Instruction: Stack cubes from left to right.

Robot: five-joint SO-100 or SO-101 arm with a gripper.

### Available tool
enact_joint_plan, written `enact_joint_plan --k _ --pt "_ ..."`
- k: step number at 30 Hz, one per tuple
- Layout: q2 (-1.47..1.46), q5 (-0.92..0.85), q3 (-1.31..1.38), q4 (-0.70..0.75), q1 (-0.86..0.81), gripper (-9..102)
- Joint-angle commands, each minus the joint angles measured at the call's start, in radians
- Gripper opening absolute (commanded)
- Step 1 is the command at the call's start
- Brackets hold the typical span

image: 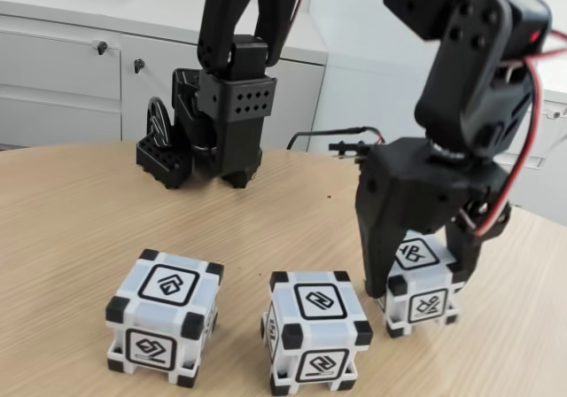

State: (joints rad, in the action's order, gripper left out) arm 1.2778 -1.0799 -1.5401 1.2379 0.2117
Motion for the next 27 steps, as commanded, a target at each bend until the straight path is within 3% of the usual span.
enact_joint_plan --k 1,12,27 --pt "0.127 0.043 0.018 0.005 -0.012 23" --pt "0.419 0.210 0.015 0.006 -0.037 23" --pt "0.497 0.540 0.006 0.006 -0.408 22"
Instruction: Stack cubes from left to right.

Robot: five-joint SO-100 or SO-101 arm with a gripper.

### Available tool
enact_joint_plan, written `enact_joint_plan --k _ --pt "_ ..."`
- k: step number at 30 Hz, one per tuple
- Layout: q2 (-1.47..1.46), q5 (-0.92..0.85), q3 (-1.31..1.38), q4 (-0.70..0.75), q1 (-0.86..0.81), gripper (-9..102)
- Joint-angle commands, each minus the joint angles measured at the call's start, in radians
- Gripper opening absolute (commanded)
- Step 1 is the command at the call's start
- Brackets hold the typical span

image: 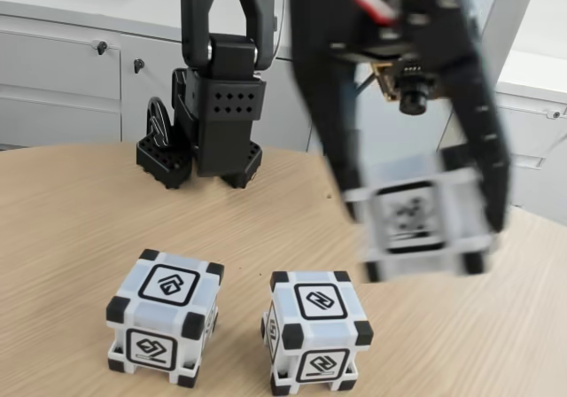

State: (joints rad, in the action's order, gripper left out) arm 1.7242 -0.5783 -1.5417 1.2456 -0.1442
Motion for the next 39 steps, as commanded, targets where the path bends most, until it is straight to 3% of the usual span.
enact_joint_plan --k 1,10,15,26,39 --pt "0.051 0.051 0.008 -0.002 -0.078 22" --pt "0.051 0.133 0.003 -0.002 -0.282 22" --pt "0.032 0.143 -0.003 0.008 -0.311 22" --pt "0.049 0.106 -0.002 0.291 -0.313 21" --pt "0.029 0.110 -0.002 0.287 -0.482 22"
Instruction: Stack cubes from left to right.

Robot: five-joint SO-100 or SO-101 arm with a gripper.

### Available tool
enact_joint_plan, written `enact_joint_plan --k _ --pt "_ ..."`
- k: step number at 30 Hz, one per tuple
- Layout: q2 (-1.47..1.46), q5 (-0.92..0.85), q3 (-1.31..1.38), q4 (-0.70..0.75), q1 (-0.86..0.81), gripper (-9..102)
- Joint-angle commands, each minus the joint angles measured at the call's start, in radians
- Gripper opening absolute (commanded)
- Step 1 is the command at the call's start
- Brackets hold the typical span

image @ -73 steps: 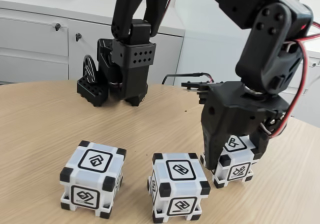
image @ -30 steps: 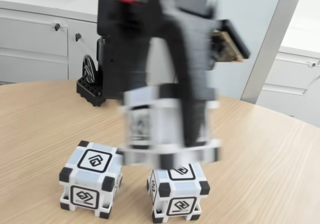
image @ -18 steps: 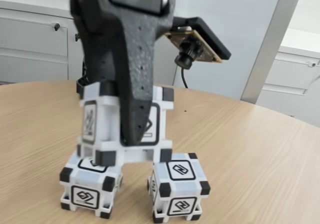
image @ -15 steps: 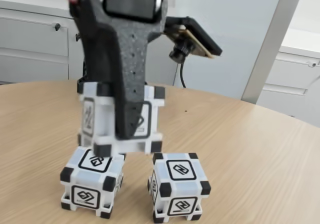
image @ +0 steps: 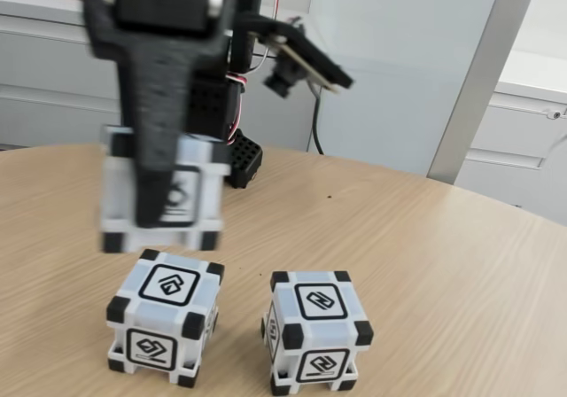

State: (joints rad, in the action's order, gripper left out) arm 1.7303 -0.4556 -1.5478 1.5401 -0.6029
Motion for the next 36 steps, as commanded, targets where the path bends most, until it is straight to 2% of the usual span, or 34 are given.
enact_joint_plan --k 1,10,29,36 --pt "0.020 -0.017 0.003 -0.008 -0.023 22" --pt "-0.146 -0.020 0.006 -0.008 -0.006 22" --pt "-0.150 -0.052 0.008 -0.008 0.002 22" --pt "-0.150 -0.018 0.006 -0.008 0.074 22"
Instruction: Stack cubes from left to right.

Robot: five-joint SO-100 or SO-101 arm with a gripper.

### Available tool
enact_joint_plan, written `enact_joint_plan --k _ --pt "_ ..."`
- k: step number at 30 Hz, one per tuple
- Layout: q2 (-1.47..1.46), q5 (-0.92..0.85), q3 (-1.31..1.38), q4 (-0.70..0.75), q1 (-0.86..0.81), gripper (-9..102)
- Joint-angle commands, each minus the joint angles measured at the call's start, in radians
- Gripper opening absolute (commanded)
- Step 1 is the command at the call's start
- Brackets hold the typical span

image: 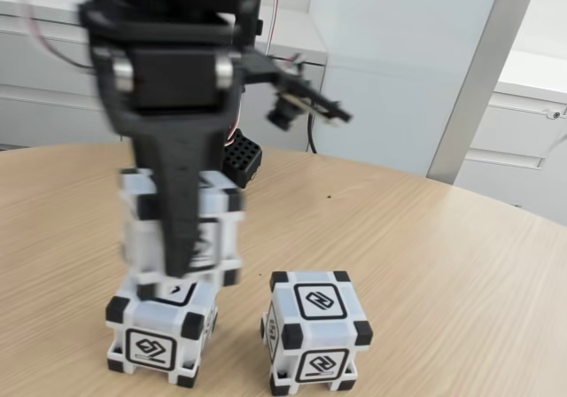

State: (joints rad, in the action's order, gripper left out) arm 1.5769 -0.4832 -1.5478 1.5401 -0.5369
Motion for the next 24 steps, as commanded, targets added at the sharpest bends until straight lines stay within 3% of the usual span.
enact_joint_plan --k 1,24 --pt "0.003 0.008 0.006 -0.008 0.008 22" --pt "0.003 -0.003 0.002 0.006 -0.009 22"
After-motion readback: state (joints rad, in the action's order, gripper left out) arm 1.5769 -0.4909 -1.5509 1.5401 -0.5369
